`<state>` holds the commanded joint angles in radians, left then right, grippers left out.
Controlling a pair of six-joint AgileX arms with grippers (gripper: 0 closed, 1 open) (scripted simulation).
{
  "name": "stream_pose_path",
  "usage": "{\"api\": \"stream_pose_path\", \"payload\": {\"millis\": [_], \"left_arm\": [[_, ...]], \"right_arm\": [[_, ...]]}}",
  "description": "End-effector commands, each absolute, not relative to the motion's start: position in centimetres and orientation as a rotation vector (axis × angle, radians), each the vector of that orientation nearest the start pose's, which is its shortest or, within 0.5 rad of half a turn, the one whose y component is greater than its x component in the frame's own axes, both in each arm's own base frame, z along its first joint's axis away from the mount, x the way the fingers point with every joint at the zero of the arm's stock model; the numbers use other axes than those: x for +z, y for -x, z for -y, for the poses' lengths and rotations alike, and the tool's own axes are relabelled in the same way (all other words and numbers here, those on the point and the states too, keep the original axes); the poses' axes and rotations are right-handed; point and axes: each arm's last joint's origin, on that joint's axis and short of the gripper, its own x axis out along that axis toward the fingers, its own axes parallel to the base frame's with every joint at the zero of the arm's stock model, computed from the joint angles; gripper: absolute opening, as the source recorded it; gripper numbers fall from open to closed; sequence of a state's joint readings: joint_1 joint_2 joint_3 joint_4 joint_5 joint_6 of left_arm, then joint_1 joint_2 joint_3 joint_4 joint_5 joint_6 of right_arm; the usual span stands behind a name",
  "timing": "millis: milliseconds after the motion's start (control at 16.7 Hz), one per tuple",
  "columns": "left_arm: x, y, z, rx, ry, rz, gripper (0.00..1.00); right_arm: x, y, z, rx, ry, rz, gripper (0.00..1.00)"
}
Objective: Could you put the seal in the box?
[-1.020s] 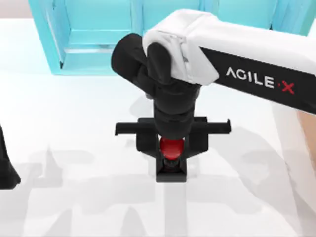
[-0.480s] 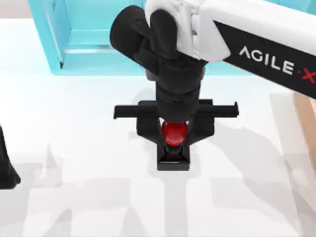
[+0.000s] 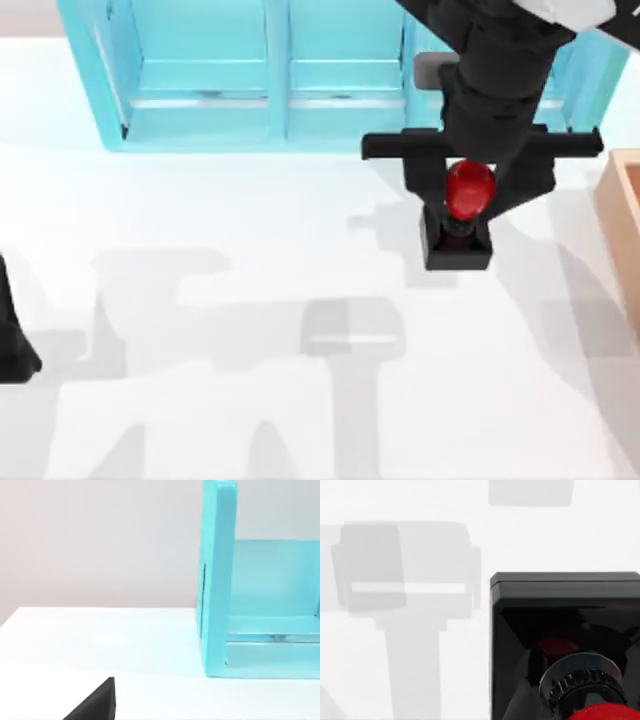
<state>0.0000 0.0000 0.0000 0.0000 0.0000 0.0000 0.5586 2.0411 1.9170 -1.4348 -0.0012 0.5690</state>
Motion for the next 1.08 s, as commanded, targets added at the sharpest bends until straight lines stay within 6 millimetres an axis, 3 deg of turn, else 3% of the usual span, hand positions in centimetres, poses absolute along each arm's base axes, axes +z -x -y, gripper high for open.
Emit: {"api": "stream_pose_path", "payload": {"millis": [240,420,540,660,780,1080], "left_arm": [[16.0,-10.6,0.1,0.0,0.0,0.0,1.0],[16.0,-10.6,0.1,0.0,0.0,0.0,1.0],[16.0,-10.6,0.1,0.0,0.0,0.0,1.0],[16.0,-10.6,0.1,0.0,0.0,0.0,1.0],[16.0,-10.6,0.1,0.0,0.0,0.0,1.0],[16.0,-10.6,0.1,0.0,0.0,0.0,1.0]], "right_arm": [[27.3,-36.6,-9.2,-0.005,0.003,-1.585,0.0],[27.9,-36.0,0.2,-0.007,0.001,-1.596,0.0],[28.5,-34.7,4.9,-0.006,-0.003,-1.592,0.0],[28.9,-33.2,7.9,-0.007,-0.006,-1.583,0.0],[29.2,-32.2,9.5,-0.008,-0.007,-1.577,0.0],[29.2,-32.1,9.8,-0.008,-0.006,-1.576,0.0]]}}
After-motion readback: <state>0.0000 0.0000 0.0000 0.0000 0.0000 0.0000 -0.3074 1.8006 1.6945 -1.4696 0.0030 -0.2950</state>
